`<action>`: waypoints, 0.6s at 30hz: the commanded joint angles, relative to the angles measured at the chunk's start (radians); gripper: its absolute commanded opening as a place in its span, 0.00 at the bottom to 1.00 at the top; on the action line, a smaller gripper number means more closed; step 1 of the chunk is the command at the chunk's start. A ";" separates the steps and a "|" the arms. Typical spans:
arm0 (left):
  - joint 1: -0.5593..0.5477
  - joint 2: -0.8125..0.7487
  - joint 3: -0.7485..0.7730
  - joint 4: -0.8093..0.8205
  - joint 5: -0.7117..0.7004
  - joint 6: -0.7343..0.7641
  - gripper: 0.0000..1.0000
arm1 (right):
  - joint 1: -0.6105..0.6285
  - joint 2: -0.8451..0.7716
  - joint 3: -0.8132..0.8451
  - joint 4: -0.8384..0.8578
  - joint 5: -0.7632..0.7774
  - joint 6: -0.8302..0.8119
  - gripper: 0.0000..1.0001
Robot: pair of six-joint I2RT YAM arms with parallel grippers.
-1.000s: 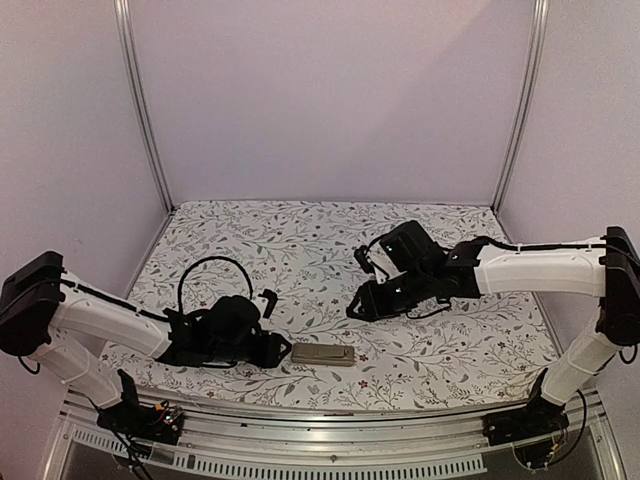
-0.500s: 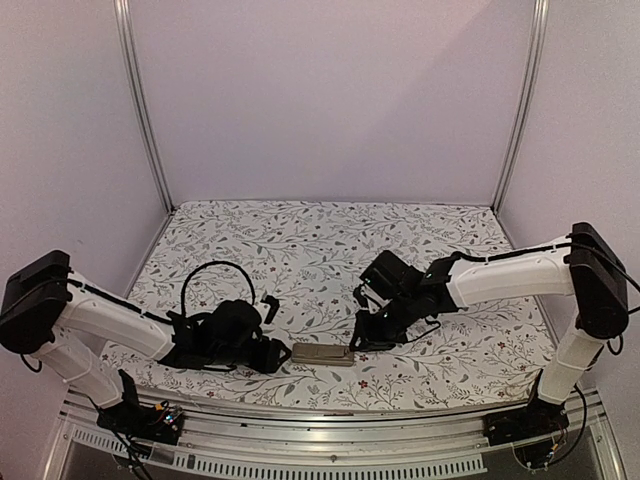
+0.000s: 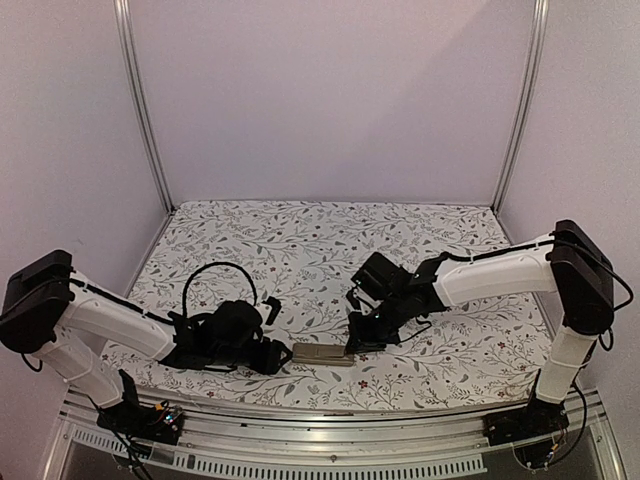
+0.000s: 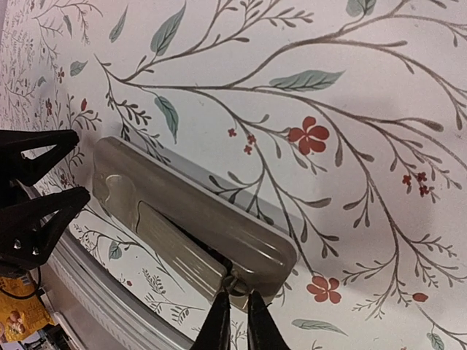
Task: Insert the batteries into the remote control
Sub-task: Press the battery cover on the battery compartment.
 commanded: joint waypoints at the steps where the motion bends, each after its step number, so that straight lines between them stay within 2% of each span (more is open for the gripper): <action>1: -0.012 0.008 -0.003 0.016 0.002 0.011 0.53 | 0.005 0.023 0.031 0.003 -0.002 -0.011 0.08; 18: -0.013 0.005 -0.006 0.016 0.000 0.010 0.53 | 0.009 0.052 0.029 0.010 -0.009 -0.017 0.02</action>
